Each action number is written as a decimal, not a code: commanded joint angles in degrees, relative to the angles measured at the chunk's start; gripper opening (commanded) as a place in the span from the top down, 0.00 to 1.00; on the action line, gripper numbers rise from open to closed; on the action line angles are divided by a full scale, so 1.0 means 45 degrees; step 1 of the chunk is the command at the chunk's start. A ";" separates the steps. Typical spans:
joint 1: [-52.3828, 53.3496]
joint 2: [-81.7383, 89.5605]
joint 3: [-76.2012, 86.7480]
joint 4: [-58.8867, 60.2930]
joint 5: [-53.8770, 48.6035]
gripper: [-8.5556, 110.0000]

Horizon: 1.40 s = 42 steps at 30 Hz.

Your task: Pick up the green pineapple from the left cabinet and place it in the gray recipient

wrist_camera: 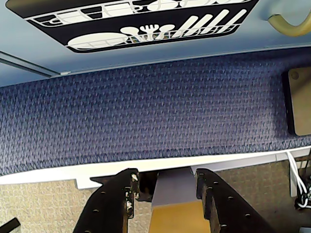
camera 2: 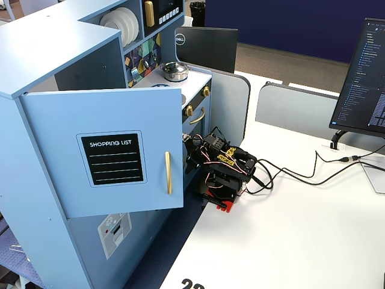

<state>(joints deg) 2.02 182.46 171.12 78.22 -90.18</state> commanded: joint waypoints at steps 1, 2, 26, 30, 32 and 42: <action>-0.0566 -0.0078 0.0195 0.2109 0.0469 0.93; -0.0566 -0.0078 0.0195 0.2109 0.0488 0.93; -1.1504 -0.1953 -0.2891 -1.3691 0.0000 0.93; -1.1758 -0.3594 -0.4648 -1.4902 -0.0371 0.92; -1.1504 -0.4531 -0.5430 -1.5352 -0.0352 0.87; -1.1367 -0.8789 -0.8047 -1.7969 -0.0586 0.74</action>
<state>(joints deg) -49.22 148.62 142.73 1.32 -93.60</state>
